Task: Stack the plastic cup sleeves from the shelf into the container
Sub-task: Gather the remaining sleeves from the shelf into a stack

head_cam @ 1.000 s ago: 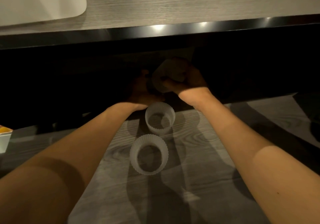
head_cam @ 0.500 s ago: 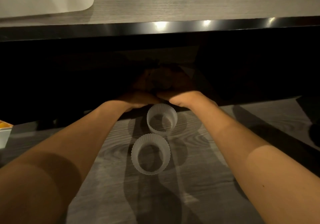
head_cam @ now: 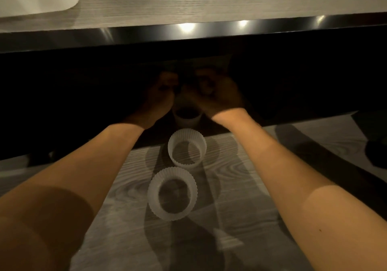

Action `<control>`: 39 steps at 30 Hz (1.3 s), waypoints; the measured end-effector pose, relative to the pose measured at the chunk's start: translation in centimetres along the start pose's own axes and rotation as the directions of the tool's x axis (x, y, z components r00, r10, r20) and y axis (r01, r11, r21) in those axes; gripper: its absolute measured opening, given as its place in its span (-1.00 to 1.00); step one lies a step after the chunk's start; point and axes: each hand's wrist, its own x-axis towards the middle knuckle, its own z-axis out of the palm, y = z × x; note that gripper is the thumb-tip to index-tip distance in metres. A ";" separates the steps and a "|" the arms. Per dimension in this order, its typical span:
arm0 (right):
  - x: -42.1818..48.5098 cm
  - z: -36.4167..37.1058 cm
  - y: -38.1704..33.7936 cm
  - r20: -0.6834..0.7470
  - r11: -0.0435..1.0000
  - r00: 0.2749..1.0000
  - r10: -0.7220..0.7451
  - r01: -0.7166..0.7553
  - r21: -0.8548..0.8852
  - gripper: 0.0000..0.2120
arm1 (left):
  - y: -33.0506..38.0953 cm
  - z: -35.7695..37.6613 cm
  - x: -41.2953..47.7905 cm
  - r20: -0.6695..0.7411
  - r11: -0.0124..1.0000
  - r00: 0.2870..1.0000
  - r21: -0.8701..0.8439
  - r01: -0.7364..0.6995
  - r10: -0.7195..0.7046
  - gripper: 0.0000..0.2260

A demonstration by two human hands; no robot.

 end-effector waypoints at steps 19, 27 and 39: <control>2.0 -5.1 1.8 -0.126 0.945 0.954 0.271 -0.238 0.224 -0.61 | 5.2 3.4 0.7 -0.060 0.998 0.997 0.027 -0.048 0.050 -0.92; 0.3 -2.4 0.0 -0.038 0.965 0.968 0.249 -0.244 0.100 -0.76 | 3.5 -0.2 -2.1 -0.191 0.973 0.971 0.205 -0.103 0.143 -0.73; -2.1 -0.7 0.5 -0.083 0.960 0.978 0.193 -0.206 -0.190 -0.79 | 0.9 0.8 -3.4 -0.083 0.908 0.994 0.419 -0.032 0.074 -0.71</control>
